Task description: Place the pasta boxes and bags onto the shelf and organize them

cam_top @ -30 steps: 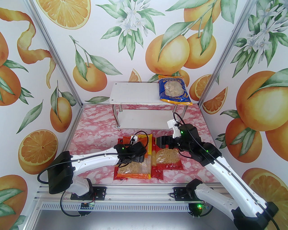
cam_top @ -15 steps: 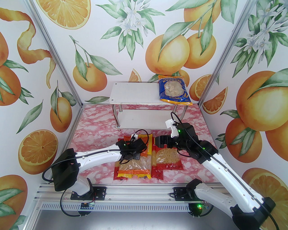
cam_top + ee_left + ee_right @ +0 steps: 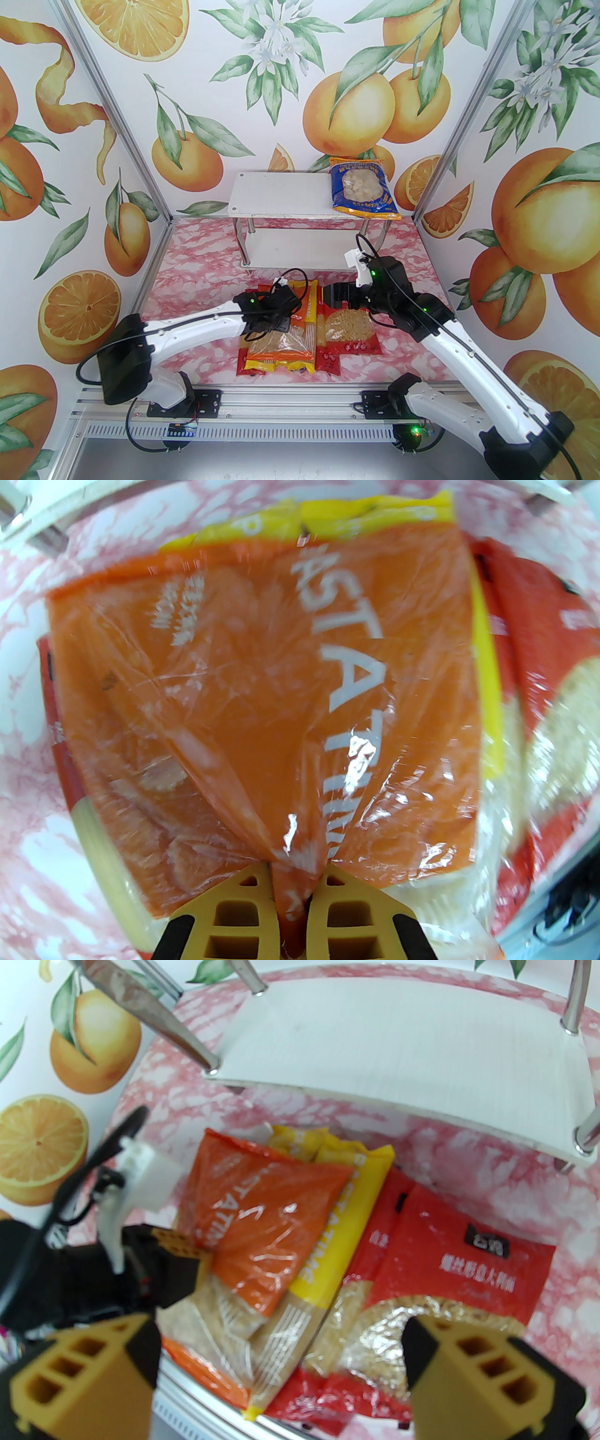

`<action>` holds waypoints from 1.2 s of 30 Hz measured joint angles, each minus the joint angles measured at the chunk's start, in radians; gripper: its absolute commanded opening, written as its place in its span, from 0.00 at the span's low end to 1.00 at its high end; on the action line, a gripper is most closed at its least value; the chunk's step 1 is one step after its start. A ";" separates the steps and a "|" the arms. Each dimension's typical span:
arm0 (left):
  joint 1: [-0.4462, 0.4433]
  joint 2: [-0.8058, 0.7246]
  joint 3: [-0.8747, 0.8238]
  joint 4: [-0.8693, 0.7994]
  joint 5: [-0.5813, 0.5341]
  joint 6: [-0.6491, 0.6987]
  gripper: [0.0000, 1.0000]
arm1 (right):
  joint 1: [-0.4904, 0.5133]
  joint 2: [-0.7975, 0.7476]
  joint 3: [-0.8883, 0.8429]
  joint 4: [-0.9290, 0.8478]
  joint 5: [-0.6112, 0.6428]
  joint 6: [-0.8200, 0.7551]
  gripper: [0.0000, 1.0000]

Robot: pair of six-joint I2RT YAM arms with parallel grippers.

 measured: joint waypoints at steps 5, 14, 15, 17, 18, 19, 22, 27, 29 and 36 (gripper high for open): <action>0.056 -0.158 -0.004 -0.011 0.039 0.061 0.00 | 0.000 0.000 -0.004 0.002 0.000 0.001 0.88; 0.117 -0.332 0.079 -0.096 0.043 0.137 0.00 | 0.000 0.014 -0.049 0.013 0.001 0.000 0.86; 0.117 -0.337 0.100 -0.105 0.047 0.147 0.00 | 0.000 0.023 -0.063 0.016 0.001 0.000 0.86; 0.119 -0.344 0.161 -0.128 0.055 0.176 0.00 | 0.000 0.044 -0.100 0.018 0.002 0.002 0.85; 0.121 -0.344 0.189 -0.134 0.060 0.187 0.00 | 0.000 0.055 -0.116 0.018 0.002 0.003 0.85; 0.124 -0.344 0.224 -0.137 0.066 0.203 0.00 | 0.000 0.070 -0.134 0.018 0.002 0.006 0.85; 0.134 -0.342 0.341 -0.141 0.087 0.253 0.00 | 0.009 0.105 -0.169 0.019 0.001 0.017 0.85; 0.152 -0.283 0.583 -0.137 0.130 0.341 0.00 | 0.046 0.140 -0.179 0.038 0.000 0.027 0.84; 0.161 -0.238 0.684 -0.129 0.150 0.381 0.00 | 0.060 0.160 -0.179 0.051 0.000 0.027 0.84; 0.236 -0.038 0.998 -0.128 0.204 0.508 0.00 | 0.108 0.222 -0.179 0.092 0.000 0.038 0.84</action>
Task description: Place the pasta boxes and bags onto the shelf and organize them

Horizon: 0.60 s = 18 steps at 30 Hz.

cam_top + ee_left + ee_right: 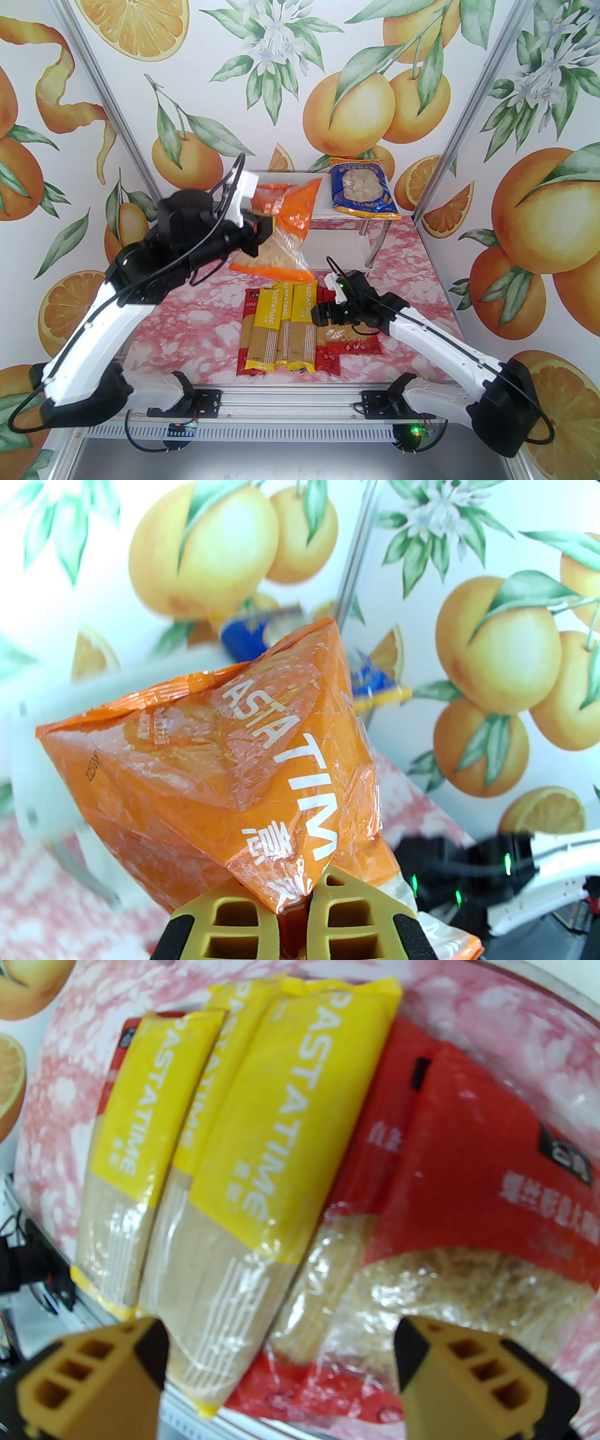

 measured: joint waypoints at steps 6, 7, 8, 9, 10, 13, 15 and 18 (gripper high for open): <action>0.085 0.147 0.149 0.028 0.008 0.051 0.00 | 0.024 0.037 0.001 0.019 0.000 0.001 0.84; 0.096 0.168 0.165 0.038 0.010 0.055 0.00 | 0.026 0.045 0.002 0.025 0.000 0.001 0.84; 0.105 0.192 0.181 0.049 0.009 0.059 0.00 | 0.029 0.054 0.004 0.031 0.000 0.001 0.84; 0.111 0.217 0.199 0.059 0.008 0.062 0.00 | 0.030 0.060 0.005 0.035 0.000 0.001 0.84; 0.117 0.241 0.214 0.072 0.007 0.066 0.00 | 0.030 0.066 0.006 0.037 -0.001 0.000 0.84; 0.124 0.313 0.262 0.108 0.005 0.067 0.00 | 0.031 0.084 0.014 0.041 -0.002 0.000 0.84; 0.129 0.358 0.296 0.128 0.002 0.067 0.00 | 0.031 0.093 0.021 0.045 -0.003 0.000 0.84; 0.134 0.443 0.390 0.135 0.002 0.064 0.00 | 0.032 0.102 0.028 0.051 -0.004 0.000 0.84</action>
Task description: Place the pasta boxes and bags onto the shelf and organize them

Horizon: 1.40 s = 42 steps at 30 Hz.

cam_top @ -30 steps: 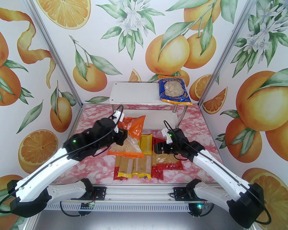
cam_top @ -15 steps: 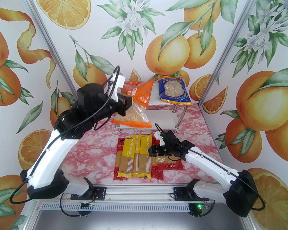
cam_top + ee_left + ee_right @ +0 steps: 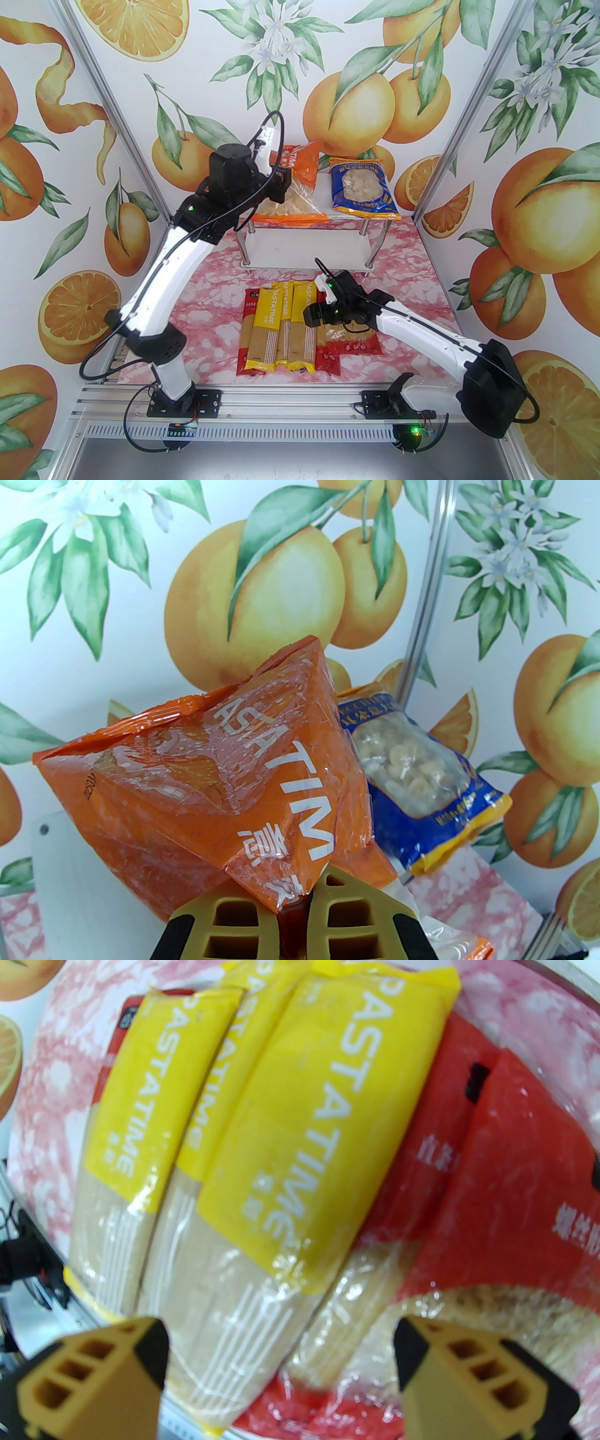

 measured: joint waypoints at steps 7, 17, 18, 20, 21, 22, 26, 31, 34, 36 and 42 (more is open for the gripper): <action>0.026 0.116 0.081 0.056 -0.003 -0.021 0.00 | 0.001 0.026 0.012 0.007 0.000 -0.006 0.85; 0.072 0.197 0.099 0.106 0.019 -0.073 0.00 | 0.001 0.069 0.022 0.009 -0.008 -0.020 0.85; 0.076 0.201 0.100 0.109 0.028 -0.078 0.00 | 0.001 0.071 0.022 0.009 -0.008 -0.021 0.85; 0.079 0.207 0.101 0.117 0.041 -0.081 0.00 | 0.001 0.076 0.023 0.009 -0.008 -0.022 0.85; 0.079 0.208 0.101 0.120 0.046 -0.082 0.00 | 0.001 0.077 0.023 0.009 -0.008 -0.022 0.85; 0.080 0.212 0.103 0.123 0.052 -0.083 0.00 | 0.001 0.079 0.023 0.009 -0.008 -0.022 0.85; 0.093 0.231 0.115 0.127 0.116 -0.105 0.00 | 0.001 0.083 0.024 0.009 -0.010 -0.022 0.85; 0.123 0.283 0.127 0.154 0.253 -0.131 0.00 | 0.001 0.103 0.032 0.009 -0.018 -0.022 0.85; 0.135 0.315 0.149 0.161 0.310 -0.131 0.00 | 0.001 0.116 0.038 0.010 -0.022 -0.022 0.85; 0.140 0.325 0.161 0.163 0.334 -0.130 0.00 | 0.001 0.122 0.040 0.011 -0.023 -0.022 0.85; 0.150 0.336 0.173 0.164 0.405 -0.124 0.00 | 0.001 0.132 0.045 0.016 -0.024 -0.022 0.85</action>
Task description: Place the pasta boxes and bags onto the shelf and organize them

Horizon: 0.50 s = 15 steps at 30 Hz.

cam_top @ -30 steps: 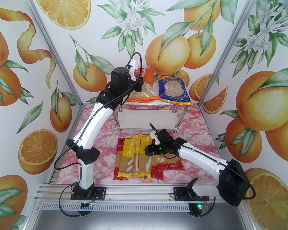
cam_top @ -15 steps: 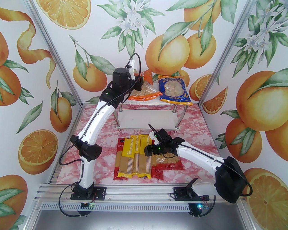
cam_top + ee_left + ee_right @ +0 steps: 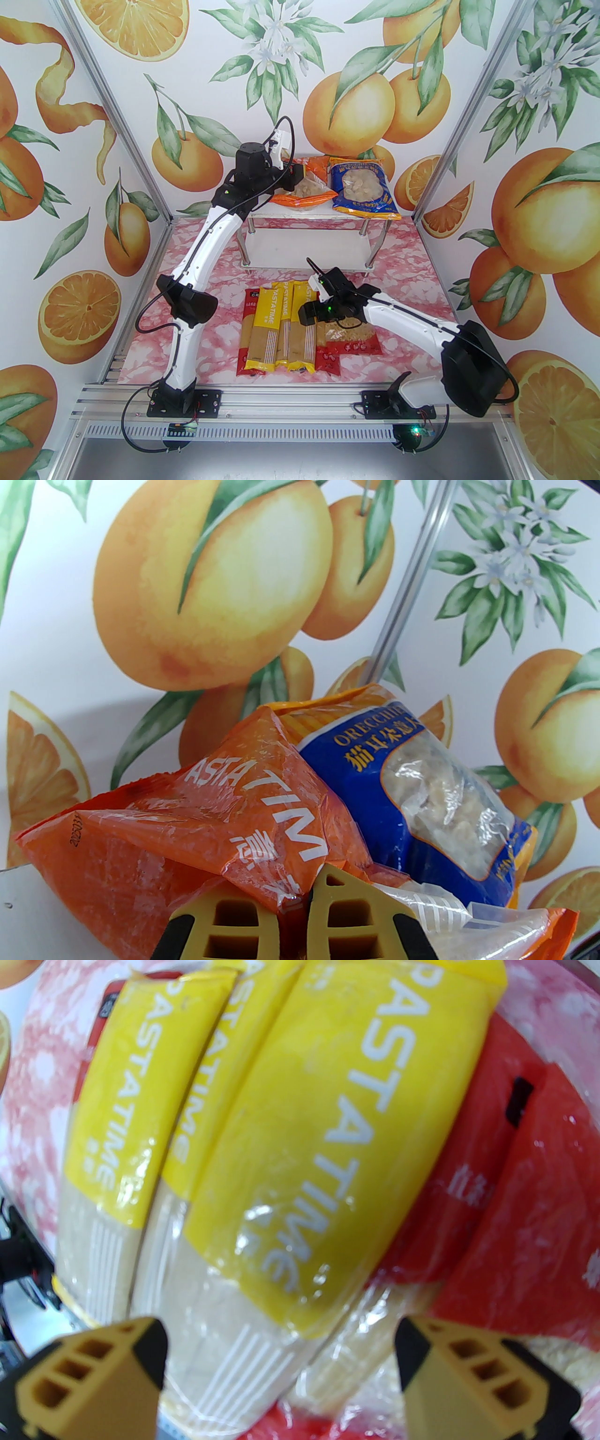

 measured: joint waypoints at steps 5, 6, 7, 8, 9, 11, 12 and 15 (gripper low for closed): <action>0.005 0.011 0.006 0.001 0.041 0.004 0.28 | 0.000 0.010 0.011 0.001 -0.002 0.000 0.85; 0.006 0.011 0.006 0.000 0.048 0.000 0.35 | 0.000 0.011 0.011 0.001 -0.001 0.000 0.85; 0.006 0.011 0.007 0.000 0.054 0.008 0.40 | 0.000 0.011 0.011 0.000 -0.001 0.000 0.85; 0.006 0.011 0.007 0.002 0.061 0.009 0.46 | 0.000 0.011 0.011 0.001 -0.002 0.000 0.85; 0.006 0.011 0.008 0.002 0.068 0.008 0.53 | 0.000 0.011 0.011 0.001 -0.002 0.000 0.85; 0.006 0.011 0.009 0.005 0.079 0.006 0.58 | 0.000 0.011 0.011 0.001 -0.002 0.000 0.85; 0.006 0.011 0.010 0.005 0.086 0.003 0.62 | 0.000 0.011 0.011 0.001 -0.001 0.000 0.85; 0.004 0.011 0.011 0.009 0.105 0.002 0.78 | 0.000 0.011 0.011 0.001 -0.002 0.000 0.85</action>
